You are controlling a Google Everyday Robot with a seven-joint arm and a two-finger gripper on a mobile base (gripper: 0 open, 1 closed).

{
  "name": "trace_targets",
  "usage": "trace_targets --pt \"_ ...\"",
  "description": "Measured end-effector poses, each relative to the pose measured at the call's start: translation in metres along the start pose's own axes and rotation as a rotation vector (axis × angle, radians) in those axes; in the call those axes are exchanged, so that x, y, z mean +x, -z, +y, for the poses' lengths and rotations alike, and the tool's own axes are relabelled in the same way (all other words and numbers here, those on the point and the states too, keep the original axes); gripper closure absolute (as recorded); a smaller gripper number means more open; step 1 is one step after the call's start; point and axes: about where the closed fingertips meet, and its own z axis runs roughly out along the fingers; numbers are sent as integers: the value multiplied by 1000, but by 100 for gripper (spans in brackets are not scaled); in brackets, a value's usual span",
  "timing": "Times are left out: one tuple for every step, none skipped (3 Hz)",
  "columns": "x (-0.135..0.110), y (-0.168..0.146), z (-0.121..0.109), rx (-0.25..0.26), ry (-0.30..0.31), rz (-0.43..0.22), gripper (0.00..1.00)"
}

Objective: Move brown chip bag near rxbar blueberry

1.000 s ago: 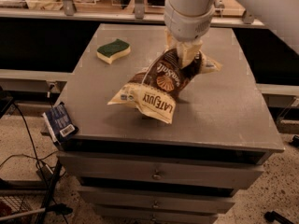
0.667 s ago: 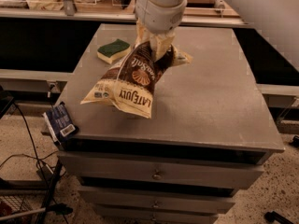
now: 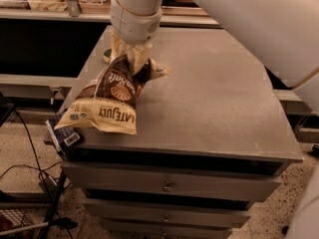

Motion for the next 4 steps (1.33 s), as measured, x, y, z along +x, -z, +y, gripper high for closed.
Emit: trace_targets --pt "-24 -12 -12 -1 46 -74 100" --pt "-50 -17 -27 4 96 -140 84" --pt "-66 -29 -38 -8 128 -179 60" --pt "-70 -45 -47 -22 150 -208 37"
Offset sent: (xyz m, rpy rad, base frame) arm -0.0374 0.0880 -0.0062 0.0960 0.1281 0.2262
